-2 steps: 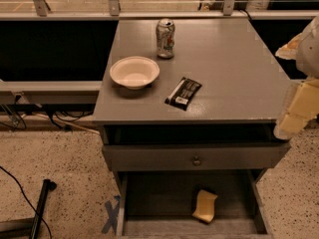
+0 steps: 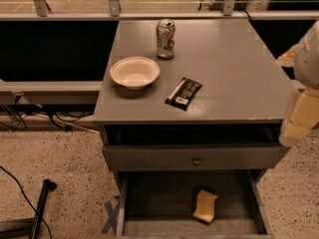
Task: Pick sponge from middle drawer and place on counter
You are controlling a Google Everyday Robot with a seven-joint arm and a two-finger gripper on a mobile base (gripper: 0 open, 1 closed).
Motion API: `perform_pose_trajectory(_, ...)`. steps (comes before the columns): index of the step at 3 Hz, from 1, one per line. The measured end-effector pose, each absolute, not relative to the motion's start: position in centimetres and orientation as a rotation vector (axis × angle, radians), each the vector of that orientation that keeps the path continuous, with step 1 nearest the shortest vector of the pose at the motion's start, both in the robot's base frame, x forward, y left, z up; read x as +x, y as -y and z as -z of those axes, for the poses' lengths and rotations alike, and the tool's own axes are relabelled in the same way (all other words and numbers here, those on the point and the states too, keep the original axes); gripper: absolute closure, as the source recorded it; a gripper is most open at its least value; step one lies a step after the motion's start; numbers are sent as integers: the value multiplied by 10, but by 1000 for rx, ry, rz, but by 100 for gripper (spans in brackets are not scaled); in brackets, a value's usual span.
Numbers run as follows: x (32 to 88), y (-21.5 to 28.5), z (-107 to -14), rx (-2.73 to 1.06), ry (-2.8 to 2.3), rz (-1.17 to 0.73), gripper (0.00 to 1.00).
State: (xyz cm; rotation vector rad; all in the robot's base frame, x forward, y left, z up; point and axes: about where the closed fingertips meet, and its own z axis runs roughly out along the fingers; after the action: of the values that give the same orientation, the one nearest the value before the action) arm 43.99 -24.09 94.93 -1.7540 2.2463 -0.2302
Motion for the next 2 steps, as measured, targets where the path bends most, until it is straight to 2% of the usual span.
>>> perform_pose_trajectory(1,433,276,-920,-1859,-2211,225,0)
perform_pose_trajectory(2,418,308,-896,-1900,-2134,143,0)
